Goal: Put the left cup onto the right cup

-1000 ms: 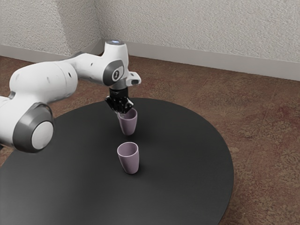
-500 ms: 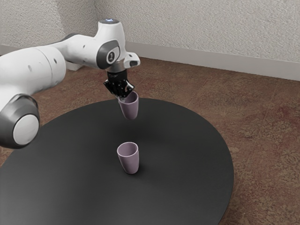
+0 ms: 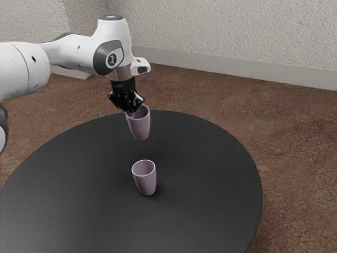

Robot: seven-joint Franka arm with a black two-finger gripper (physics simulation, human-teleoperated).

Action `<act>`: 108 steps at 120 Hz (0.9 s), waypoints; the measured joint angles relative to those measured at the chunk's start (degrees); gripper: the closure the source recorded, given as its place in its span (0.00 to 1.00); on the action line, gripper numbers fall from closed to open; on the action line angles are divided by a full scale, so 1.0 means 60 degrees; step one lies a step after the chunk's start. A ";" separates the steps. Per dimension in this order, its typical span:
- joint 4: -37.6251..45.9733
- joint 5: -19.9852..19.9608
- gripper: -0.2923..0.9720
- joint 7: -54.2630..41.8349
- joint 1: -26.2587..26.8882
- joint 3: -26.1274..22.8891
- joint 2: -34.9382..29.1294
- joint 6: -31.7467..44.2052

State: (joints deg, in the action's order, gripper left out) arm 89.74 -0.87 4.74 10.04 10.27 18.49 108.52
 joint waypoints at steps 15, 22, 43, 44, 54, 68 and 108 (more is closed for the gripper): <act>0.0562 0.0010 0.85 0.0136 0.0161 0.0000 -0.0517 0.0011; 0.0814 0.0024 0.85 0.0209 0.0262 0.0000 -0.0729 0.0015; 0.1552 0.0044 0.85 0.0420 0.0347 -0.0001 -0.1245 0.0033; 0.1588 0.0044 0.85 0.0430 0.0350 -0.0001 -0.1274 0.0035; 0.1949 0.0063 0.85 0.0549 0.0473 -0.0001 -0.1570 0.0065; 0.2213 0.0092 0.85 0.0732 0.0640 -0.0001 -0.1787 0.0118; 0.2375 0.0115 0.85 0.1272 0.0943 -0.0085 -0.1830 0.0246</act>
State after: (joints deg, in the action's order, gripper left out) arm 103.99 -0.18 12.37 15.70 9.76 7.51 110.00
